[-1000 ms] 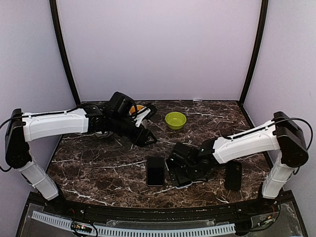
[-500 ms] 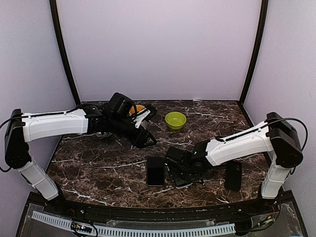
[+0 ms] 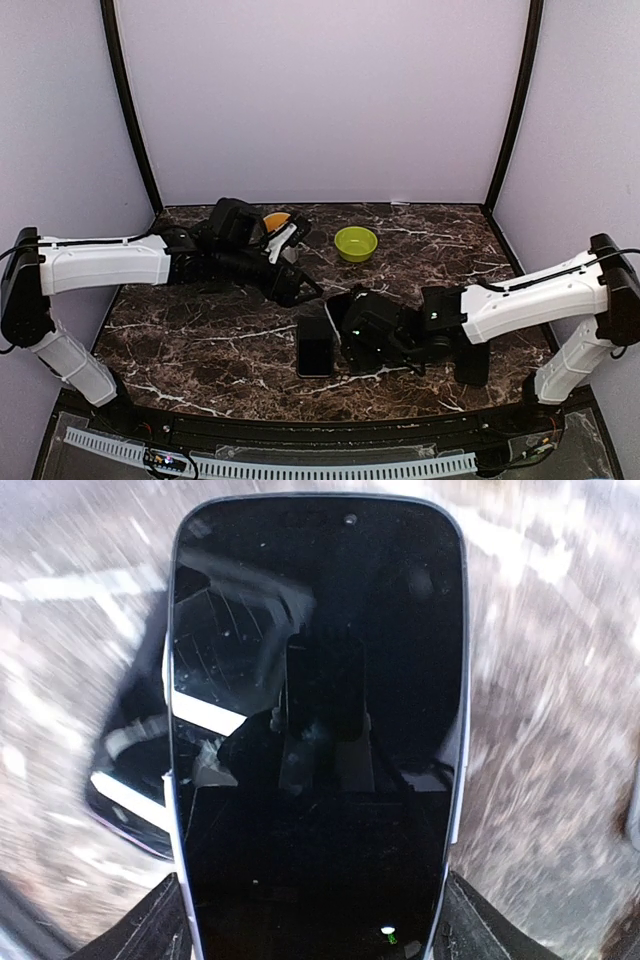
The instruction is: Put the phone into the phone case
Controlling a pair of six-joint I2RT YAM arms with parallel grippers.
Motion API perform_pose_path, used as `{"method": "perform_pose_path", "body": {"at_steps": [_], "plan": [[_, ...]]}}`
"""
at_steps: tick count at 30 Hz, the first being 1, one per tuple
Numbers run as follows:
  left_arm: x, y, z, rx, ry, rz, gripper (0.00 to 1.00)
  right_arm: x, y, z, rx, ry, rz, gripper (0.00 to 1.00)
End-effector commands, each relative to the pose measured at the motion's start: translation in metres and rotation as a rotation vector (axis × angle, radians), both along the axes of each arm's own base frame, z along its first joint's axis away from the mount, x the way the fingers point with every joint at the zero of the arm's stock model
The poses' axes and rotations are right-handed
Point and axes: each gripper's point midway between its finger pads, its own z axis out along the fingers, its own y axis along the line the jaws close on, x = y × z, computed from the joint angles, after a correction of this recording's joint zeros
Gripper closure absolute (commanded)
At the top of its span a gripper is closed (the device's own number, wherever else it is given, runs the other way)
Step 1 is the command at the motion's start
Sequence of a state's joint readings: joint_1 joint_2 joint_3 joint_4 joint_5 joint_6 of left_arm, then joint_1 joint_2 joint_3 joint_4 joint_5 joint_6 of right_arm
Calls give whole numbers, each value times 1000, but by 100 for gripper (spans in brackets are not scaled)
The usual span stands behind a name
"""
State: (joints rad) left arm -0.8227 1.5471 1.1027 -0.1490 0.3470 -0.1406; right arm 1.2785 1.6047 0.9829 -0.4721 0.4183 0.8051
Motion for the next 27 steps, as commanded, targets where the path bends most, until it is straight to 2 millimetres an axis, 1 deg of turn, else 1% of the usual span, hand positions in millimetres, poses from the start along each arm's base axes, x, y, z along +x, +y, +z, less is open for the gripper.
{"method": "perform_pose_path", "body": {"at_steps": [1, 2, 3, 4, 5, 6, 8, 10, 11, 12, 13, 14, 15, 17, 18, 20, 21, 22, 23, 24, 25, 26, 27], "plan": [[-10, -7, 81, -368, -91, 25, 4, 28, 21, 84, 246, -282, -32, 66], [-17, -2, 81, -403, -93, 32, 2, 30, 22, 95, 279, -315, -36, 66], [-16, -2, 99, -485, -126, 49, 2, 32, 25, 107, 319, -345, -38, 67], [-24, -1, 102, -512, -135, 43, 1, 32, 26, 116, 342, -371, -40, 67], [-24, -2, 112, -550, -168, 53, 1, 34, 26, 125, 358, -397, -45, 67], [-31, -6, 117, -560, -180, 42, 1, 35, 26, 133, 372, -422, -50, 67], [-31, -11, 122, -552, -212, 63, 3, 34, 29, 150, 401, -469, -44, 68], [-21, -9, 118, -534, -209, 132, 8, 31, 33, 163, 423, -508, -27, 68], [-19, -8, 120, -540, -218, 143, 14, 28, 36, 169, 432, -529, -19, 68], [-17, -7, 119, -541, -224, 158, 17, 26, 37, 173, 434, -547, -16, 68], [-16, -7, 120, -549, -227, 160, 24, 24, 38, 176, 434, -562, -10, 68], [-15, -8, 122, -554, -223, 164, 26, 22, 39, 178, 435, -573, -5, 68], [-14, -10, 119, -545, -212, 165, 32, 20, 40, 180, 432, -580, 6, 68], [-15, -15, 119, -542, -197, 149, 38, 17, 43, 183, 423, -594, 25, 68], [-16, -17, 122, -548, -194, 136, 41, 16, 44, 184, 418, -600, 35, 68], [-18, -21, 122, -551, -187, 115, 53, 14, 46, 184, 402, -609, 47, 68], [-19, -23, 122, -551, -183, 111, 58, 13, 46, 185, 401, -611, 51, 68], [-20, -24, 122, -555, -178, 104, 68, 13, 46, 185, 398, -612, 53, 69], [-21, -24, 121, -556, -175, 101, 72, 13, 46, 185, 398, -613, 56, 69], [-22, -24, 122, -563, -170, 94, 83, 12, 46, 186, 399, -613, 57, 69], [-24, -24, 120, -563, -165, 87, 88, 12, 45, 185, 397, -614, 59, 69], [-27, -25, 121, -569, -160, 71, 97, 12, 44, 184, 394, -615, 61, 70], [-29, -25, 119, -569, -155, 64, 99, 12, 43, 184, 392, -615, 60, 69]]}}
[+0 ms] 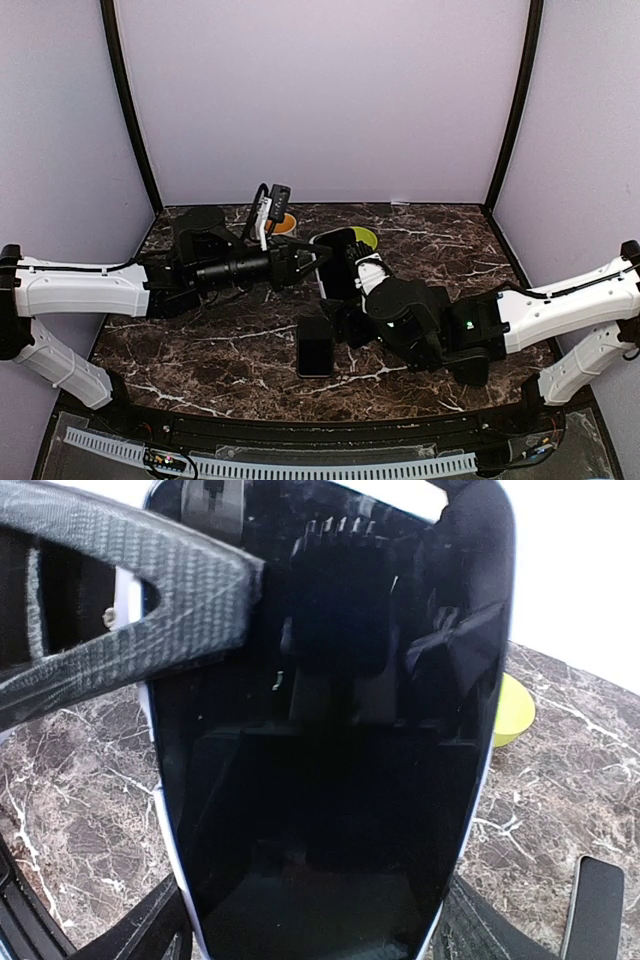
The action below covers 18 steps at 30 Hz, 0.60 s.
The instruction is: Put the phone into the phone case
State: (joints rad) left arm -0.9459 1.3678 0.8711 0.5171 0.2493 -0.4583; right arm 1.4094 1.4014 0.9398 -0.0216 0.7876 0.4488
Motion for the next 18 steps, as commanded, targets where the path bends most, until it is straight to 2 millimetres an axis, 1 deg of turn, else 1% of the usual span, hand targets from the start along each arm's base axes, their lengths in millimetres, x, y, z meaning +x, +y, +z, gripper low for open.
{"method": "perform_pose_path", "body": {"at_steps": [1, 3, 4, 5, 6, 8, 9, 11, 13, 14, 15, 16, 17, 18], "plan": [[-3, 2, 8, -14, -35, -34, 100, -1, 0, 38, 118, -57, -16, 69], [-8, 3, 6, -4, -50, -50, 100, -2, -4, 38, 118, -58, -6, 65], [-10, 4, 4, 7, -65, -57, 100, -4, -5, 38, 116, -59, 8, 58], [-12, 6, 6, 7, -78, -61, 100, -7, -5, 39, 111, -60, 34, 50], [-16, 7, 5, 17, -106, -80, 100, -10, -4, 39, 98, -63, 69, 34], [-27, 9, 11, 22, -168, -135, 100, -21, -1, 39, 64, -63, 162, 5], [-34, 10, 15, 22, -194, -159, 100, -26, 0, 38, 41, -63, 215, 2], [-52, 11, 23, 24, -272, -239, 100, -38, -1, 39, 20, -60, 321, 2], [-71, 14, 24, 25, -358, -320, 100, -58, 2, 40, 36, -39, 501, 2], [-81, 15, 25, 23, -415, -361, 100, -62, 1, 43, 57, -32, 568, 1], [-89, 17, 22, 22, -436, -381, 100, -69, 0, 47, 84, -28, 629, 2], [-94, 18, 22, 14, -467, -395, 100, -74, -1, 51, 104, -28, 672, 2], [-100, 19, 16, 16, -482, -411, 100, -78, -2, 58, 125, -36, 705, 2], [-105, 20, 18, 0, -509, -431, 100, -82, -2, 64, 144, -42, 743, 2]]}}
